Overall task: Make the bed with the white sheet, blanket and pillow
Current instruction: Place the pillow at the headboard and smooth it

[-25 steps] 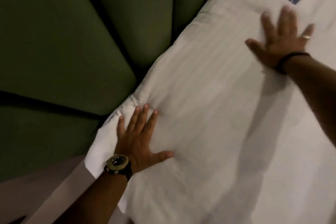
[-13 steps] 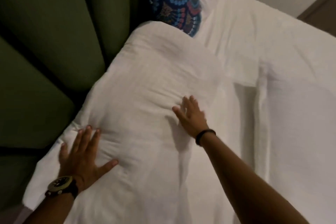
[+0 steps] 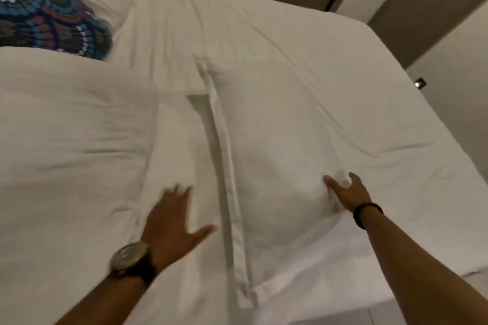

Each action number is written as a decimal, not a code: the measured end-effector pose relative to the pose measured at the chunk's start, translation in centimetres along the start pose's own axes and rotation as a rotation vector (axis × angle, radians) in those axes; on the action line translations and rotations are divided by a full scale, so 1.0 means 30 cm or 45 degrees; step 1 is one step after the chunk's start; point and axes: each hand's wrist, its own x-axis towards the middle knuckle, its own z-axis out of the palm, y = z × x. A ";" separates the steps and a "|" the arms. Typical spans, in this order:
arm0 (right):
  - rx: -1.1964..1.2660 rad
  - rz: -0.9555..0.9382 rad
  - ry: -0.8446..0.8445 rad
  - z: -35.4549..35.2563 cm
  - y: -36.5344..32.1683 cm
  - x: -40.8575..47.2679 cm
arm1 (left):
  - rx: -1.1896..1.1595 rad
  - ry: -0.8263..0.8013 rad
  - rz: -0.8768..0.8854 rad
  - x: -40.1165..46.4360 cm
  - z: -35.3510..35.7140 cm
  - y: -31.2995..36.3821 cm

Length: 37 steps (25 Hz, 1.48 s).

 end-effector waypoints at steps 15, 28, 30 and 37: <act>0.822 -0.183 -0.131 0.085 0.051 -0.197 | -0.988 -0.079 -0.673 0.117 -0.077 0.497; 1.152 -0.674 -0.144 0.284 -0.670 -1.125 | -0.814 0.452 -0.338 -0.478 -1.146 0.089; 1.062 -0.652 -0.218 0.463 -0.716 -1.221 | -0.785 0.539 -0.360 -0.568 -1.225 -0.088; 0.391 -0.118 -0.912 1.003 -0.571 -1.327 | -0.288 0.346 -0.902 -0.766 -0.952 -0.639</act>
